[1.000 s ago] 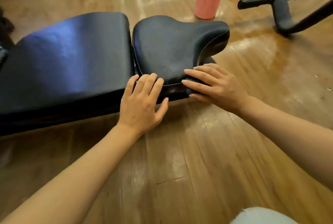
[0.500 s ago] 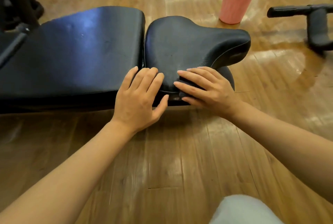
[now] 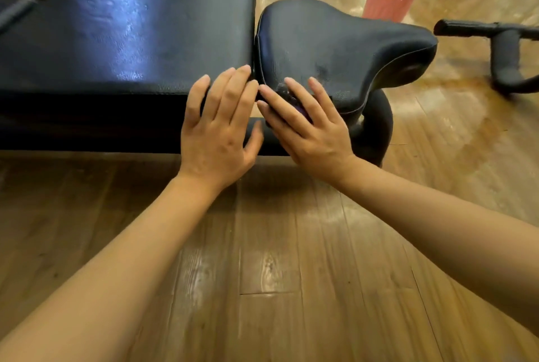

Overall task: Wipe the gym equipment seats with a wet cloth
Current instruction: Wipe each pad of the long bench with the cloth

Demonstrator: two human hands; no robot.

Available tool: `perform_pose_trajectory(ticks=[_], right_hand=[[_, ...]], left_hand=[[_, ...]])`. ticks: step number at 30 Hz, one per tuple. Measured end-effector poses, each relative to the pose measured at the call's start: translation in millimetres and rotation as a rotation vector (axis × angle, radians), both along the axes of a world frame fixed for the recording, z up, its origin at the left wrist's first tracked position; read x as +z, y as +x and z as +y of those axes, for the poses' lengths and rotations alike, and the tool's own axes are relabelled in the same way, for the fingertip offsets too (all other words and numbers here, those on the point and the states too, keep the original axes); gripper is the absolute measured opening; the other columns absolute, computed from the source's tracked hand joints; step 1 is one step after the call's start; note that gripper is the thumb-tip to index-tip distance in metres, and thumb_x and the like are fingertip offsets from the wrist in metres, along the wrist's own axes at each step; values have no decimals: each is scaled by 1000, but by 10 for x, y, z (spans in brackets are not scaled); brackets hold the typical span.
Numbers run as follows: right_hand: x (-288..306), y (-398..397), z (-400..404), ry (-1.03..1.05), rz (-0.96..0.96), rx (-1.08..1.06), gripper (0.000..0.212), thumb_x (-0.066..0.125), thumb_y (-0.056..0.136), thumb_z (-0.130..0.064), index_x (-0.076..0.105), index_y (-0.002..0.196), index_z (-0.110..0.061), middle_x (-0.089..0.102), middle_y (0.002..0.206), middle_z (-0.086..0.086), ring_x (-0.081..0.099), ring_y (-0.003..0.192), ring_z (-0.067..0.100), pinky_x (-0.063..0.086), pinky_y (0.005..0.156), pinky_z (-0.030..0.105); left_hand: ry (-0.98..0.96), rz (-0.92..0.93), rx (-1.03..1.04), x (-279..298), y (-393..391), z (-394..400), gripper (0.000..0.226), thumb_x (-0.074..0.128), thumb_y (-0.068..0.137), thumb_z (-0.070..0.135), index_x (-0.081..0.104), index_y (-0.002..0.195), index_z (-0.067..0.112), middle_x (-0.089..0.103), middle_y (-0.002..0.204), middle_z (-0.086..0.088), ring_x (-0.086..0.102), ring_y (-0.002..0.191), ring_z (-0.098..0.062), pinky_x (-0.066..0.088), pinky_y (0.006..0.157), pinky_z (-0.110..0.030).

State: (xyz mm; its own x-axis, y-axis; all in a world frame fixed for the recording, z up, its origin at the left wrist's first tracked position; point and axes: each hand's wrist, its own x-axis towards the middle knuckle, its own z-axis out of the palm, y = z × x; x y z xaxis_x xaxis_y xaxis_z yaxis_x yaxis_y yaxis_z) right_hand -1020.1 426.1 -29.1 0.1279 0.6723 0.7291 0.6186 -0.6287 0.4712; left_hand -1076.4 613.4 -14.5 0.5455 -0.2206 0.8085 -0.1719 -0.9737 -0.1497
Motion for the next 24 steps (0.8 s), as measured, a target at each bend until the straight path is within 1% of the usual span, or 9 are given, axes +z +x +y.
perform_pose_trajectory(ticks=[3, 5, 8, 12, 14, 15, 18, 22, 24], right_hand=[[-53, 45, -97, -38, -64, 12, 40, 60, 101, -17, 56, 141, -12, 53, 145, 8, 50, 133, 37, 35, 114, 52], [-63, 78, -267, -77, -74, 42, 42, 59, 102, -14, 52, 143, -13, 46, 149, 8, 45, 136, 37, 30, 116, 49], [-114, 177, -657, -74, -68, 65, 46, 60, 101, -9, 48, 146, -11, 43, 153, 11, 45, 137, 39, 32, 116, 50], [-207, 338, -1090, 9, 125, 87, 53, 56, 103, -10, 31, 149, -7, 29, 151, 17, 30, 143, 40, 24, 121, 50], [-229, 351, -1040, 77, 185, 109, 52, 53, 105, -13, 26, 149, -8, 24, 154, 15, 17, 150, 34, 21, 122, 50], [-243, 341, -968, 109, 189, 111, 51, 53, 105, -14, 27, 149, -8, 22, 155, 14, 16, 150, 35, 21, 121, 50], [-290, 254, -735, 171, 150, 73, 49, 58, 102, -10, 35, 145, -8, 28, 150, 15, 28, 140, 43, 22, 120, 53], [-338, 103, -460, 227, 64, 16, 49, 61, 100, -10, 40, 144, -11, 34, 150, 11, 33, 138, 43, 22, 120, 52], [-338, 67, -400, 223, 50, 2, 49, 63, 98, -9, 45, 144, -10, 39, 151, 12, 38, 138, 43, 26, 119, 53]], left_hand=[[-9, -71, 30, -52, 45, 20, 50, 61, 92, 24, 51, 135, 3, 52, 142, -18, 38, 134, -28, 16, 117, -40], [-30, -90, 57, -75, 38, 11, 49, 60, 92, 23, 51, 135, 2, 52, 142, -19, 37, 135, -28, 14, 118, -40], [-70, -93, 72, -94, 9, -39, 48, 59, 92, 21, 53, 135, 1, 53, 141, -19, 36, 135, -27, 14, 119, -40], [-99, -73, 69, -91, -37, -82, 47, 58, 93, 22, 53, 134, 1, 55, 139, -18, 38, 134, -27, 13, 119, -41], [-96, -71, 67, -83, -47, -84, 46, 57, 93, 23, 53, 133, 1, 55, 137, -18, 38, 134, -27, 12, 119, -41], [-97, -73, 64, -81, -47, -88, 45, 56, 94, 23, 53, 133, 1, 56, 136, -18, 38, 134, -27, 12, 118, -41], [-108, -73, 52, -85, -27, -106, 43, 54, 94, 25, 53, 132, 3, 57, 134, -17, 38, 133, -28, 10, 118, -41], [-113, -88, 42, -96, 0, -95, 41, 54, 94, 25, 51, 130, 5, 57, 132, -17, 38, 131, -28, 11, 117, -42], [-127, -91, 48, -99, 5, -112, 40, 54, 94, 26, 53, 128, 5, 58, 131, -17, 38, 131, -28, 10, 117, -41]])
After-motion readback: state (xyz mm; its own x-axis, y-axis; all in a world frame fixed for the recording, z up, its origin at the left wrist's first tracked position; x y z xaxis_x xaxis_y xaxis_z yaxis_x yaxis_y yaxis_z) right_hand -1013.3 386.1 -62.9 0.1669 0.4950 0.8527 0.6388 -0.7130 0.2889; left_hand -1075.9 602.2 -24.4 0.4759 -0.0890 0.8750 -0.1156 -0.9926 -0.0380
